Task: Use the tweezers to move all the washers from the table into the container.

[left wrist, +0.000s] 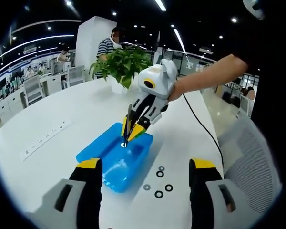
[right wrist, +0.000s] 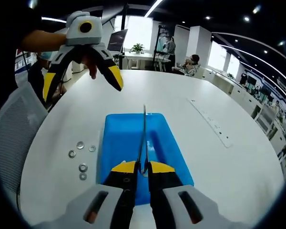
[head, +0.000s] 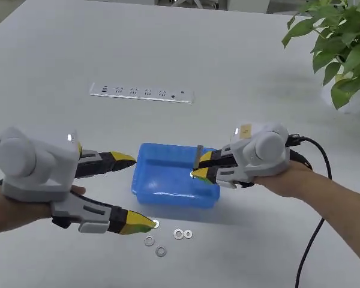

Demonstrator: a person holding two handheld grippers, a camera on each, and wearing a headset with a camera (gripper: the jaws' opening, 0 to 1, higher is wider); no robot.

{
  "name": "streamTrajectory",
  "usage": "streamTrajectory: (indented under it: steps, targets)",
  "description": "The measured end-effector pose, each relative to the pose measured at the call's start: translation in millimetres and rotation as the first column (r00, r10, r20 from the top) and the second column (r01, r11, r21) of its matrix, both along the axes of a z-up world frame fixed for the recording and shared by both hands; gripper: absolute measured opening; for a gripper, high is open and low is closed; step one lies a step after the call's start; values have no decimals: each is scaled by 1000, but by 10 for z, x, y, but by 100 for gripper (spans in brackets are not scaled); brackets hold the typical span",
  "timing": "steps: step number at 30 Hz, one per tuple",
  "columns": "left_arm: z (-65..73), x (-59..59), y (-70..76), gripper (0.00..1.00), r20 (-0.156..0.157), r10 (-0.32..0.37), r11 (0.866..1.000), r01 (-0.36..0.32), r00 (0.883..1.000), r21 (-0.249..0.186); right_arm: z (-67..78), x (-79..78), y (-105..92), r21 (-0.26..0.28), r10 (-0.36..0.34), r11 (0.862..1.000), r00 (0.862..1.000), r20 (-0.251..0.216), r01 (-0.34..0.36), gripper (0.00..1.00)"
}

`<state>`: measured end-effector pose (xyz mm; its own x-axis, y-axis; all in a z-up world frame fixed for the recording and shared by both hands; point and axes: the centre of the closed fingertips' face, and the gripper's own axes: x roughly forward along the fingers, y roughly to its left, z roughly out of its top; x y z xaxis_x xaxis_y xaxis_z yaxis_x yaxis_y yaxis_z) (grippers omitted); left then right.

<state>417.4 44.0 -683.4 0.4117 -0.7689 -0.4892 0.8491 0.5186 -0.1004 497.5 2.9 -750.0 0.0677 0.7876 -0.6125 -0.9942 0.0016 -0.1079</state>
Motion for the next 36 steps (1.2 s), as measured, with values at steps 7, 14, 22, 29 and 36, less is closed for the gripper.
streamTrajectory:
  steps: [7, 14, 22, 29, 36]
  targets:
    - [8, 183, -95, 66, 31, -28, 1000, 28, 999, 2, -79, -46, 14, -11, 31, 999, 999, -21, -31, 10]
    - [-25, 375, -178, 49, 75, -56, 998, 54, 996, 22, -165, -85, 46, -26, 58, 998, 998, -34, -58, 10]
    - [-16, 549, -323, 29, 112, -106, 994, 103, 988, 28, -206, -111, 63, -32, 82, 996, 996, -35, -83, 10]
    - [-7, 653, -445, 21, 123, -159, 987, 154, 980, 44, -208, -108, 79, -37, 98, 994, 995, -28, -99, 10]
    - [-17, 710, -513, 14, 123, -207, 977, 200, 971, 69, -208, -111, 82, -34, 103, 994, 994, -26, -104, 10]
